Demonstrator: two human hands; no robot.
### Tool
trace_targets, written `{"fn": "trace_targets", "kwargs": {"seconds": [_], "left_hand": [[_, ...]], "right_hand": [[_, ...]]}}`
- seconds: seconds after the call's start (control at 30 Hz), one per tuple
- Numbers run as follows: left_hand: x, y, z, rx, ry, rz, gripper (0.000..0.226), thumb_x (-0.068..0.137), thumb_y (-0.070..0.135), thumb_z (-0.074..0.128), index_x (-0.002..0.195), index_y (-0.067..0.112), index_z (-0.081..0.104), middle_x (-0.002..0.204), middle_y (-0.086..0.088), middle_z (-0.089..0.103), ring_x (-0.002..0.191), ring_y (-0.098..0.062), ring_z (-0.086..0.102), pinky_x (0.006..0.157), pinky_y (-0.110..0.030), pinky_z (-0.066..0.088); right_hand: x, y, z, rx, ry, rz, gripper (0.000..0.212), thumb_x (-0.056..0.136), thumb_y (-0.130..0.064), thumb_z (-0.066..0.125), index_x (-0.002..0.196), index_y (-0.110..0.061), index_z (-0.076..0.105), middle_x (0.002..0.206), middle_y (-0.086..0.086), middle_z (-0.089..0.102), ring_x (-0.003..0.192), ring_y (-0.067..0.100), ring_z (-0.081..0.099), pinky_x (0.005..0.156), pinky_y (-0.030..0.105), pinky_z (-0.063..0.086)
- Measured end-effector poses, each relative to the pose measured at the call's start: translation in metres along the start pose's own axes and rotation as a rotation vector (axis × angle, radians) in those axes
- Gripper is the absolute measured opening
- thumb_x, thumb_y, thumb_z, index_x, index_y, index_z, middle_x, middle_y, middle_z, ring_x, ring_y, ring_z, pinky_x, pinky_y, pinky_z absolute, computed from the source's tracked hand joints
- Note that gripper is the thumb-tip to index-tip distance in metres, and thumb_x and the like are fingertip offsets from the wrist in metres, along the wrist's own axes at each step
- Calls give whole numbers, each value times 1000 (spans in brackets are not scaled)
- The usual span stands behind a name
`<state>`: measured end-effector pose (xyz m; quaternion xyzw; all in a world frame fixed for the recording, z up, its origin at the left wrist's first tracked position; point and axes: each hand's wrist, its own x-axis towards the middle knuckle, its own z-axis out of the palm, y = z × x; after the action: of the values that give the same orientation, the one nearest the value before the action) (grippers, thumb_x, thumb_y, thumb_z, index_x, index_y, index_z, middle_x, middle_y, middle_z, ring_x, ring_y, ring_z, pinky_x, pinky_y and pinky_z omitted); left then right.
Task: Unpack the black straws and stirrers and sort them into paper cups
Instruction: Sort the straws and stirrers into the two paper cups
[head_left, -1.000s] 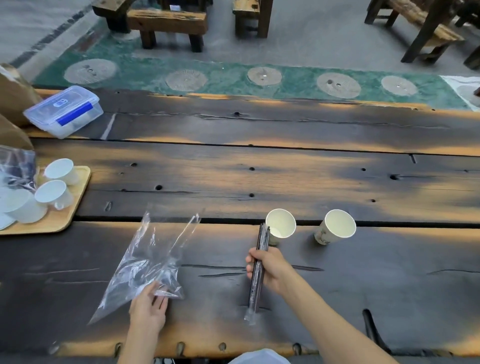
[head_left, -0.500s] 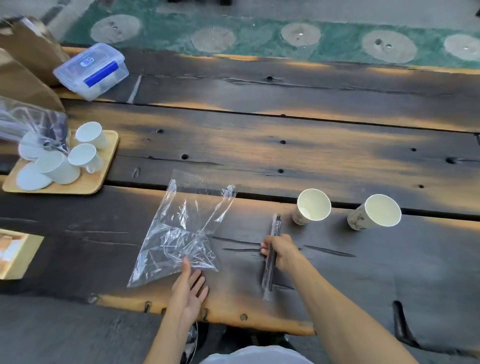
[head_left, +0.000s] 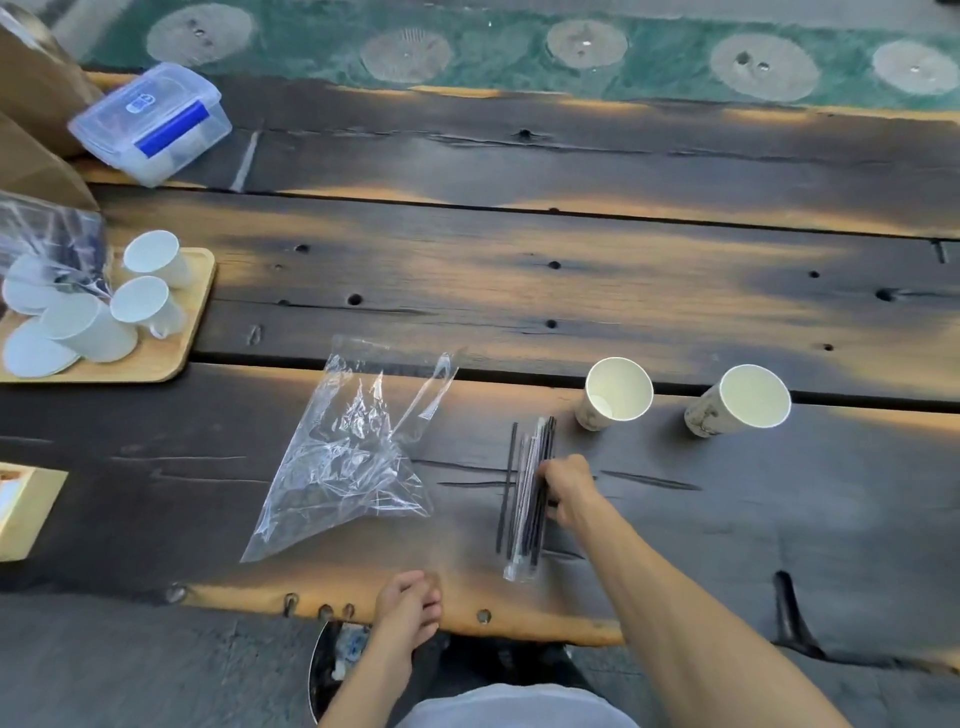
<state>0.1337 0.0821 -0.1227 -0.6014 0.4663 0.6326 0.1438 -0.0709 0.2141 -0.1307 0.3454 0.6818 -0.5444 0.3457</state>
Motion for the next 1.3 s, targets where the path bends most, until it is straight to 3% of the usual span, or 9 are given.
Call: {"fn": "trace_targets", "kwargs": {"seconds": [0.2, 0.43, 0.57, 0.7, 0.87, 0.97, 1.1, 1.17, 1.3], "left_hand": [[12, 22, 32, 216, -34, 119, 22, 94, 4, 53, 115, 11, 53, 83, -13, 62, 65, -20, 53, 55, -28, 43], [27, 47, 54, 467, 36, 259, 31, 89, 8, 56, 119, 7, 53, 108, -11, 60, 97, -28, 57, 90, -39, 47], [31, 59, 69, 579, 145, 317, 30, 89, 15, 62, 117, 8, 57, 124, -14, 56, 112, -32, 56, 97, -38, 43], [37, 67, 83, 610, 236, 386, 27, 89, 19, 64, 112, 6, 58, 124, -18, 55, 115, -36, 54, 97, -42, 43], [43, 71, 87, 797, 261, 476, 25, 93, 24, 62, 113, 9, 57, 120, -12, 57, 109, -33, 58, 82, -41, 45], [47, 74, 85, 896, 240, 534, 15, 94, 21, 59, 92, 6, 60, 104, -15, 63, 96, -36, 62, 79, -41, 51], [48, 78, 83, 930, 166, 542, 23, 86, 15, 57, 66, 6, 49, 78, -16, 58, 77, -35, 59, 69, -40, 50], [46, 80, 85, 866, 110, 561, 15, 81, 10, 57, 71, 4, 48, 78, -17, 57, 74, -33, 54, 67, -38, 46], [42, 79, 94, 784, -10, 587, 6, 85, 7, 47, 92, 8, 47, 89, -13, 59, 89, -32, 52, 71, -36, 40]], "right_hand": [[-10, 1, -12, -51, -12, 3, 16, 92, -5, 35, 95, -11, 50, 84, 8, 51, 71, 19, 43, 69, 32, 40], [-22, 22, -39, 8, -5, -103, 26, 93, 1, 35, 104, -12, 55, 84, -1, 58, 66, 12, 51, 61, 25, 42], [-29, 43, -57, -1, 25, -93, 27, 92, 5, 33, 100, -9, 54, 81, 1, 59, 60, 12, 52, 53, 21, 41], [-29, 50, -65, -98, -27, -123, 23, 93, 6, 37, 95, -10, 53, 78, 2, 57, 55, 12, 49, 49, 20, 38], [-23, 45, -66, -143, -18, -122, 24, 94, 8, 37, 89, -11, 51, 73, 2, 55, 51, 13, 47, 44, 20, 36], [-19, 42, -64, -182, -18, -115, 26, 93, 8, 36, 85, -13, 50, 71, 2, 54, 49, 14, 45, 45, 22, 34], [-10, 37, -62, -266, -26, -120, 24, 92, 6, 34, 89, -11, 50, 69, 2, 54, 47, 14, 44, 44, 21, 33], [-7, 32, -59, -288, -19, -135, 23, 91, 6, 34, 91, -10, 50, 68, 2, 55, 46, 14, 44, 43, 21, 34], [-6, 24, -52, -296, -15, -154, 25, 89, 7, 32, 90, -10, 50, 69, 4, 53, 47, 14, 43, 42, 22, 33]]}}
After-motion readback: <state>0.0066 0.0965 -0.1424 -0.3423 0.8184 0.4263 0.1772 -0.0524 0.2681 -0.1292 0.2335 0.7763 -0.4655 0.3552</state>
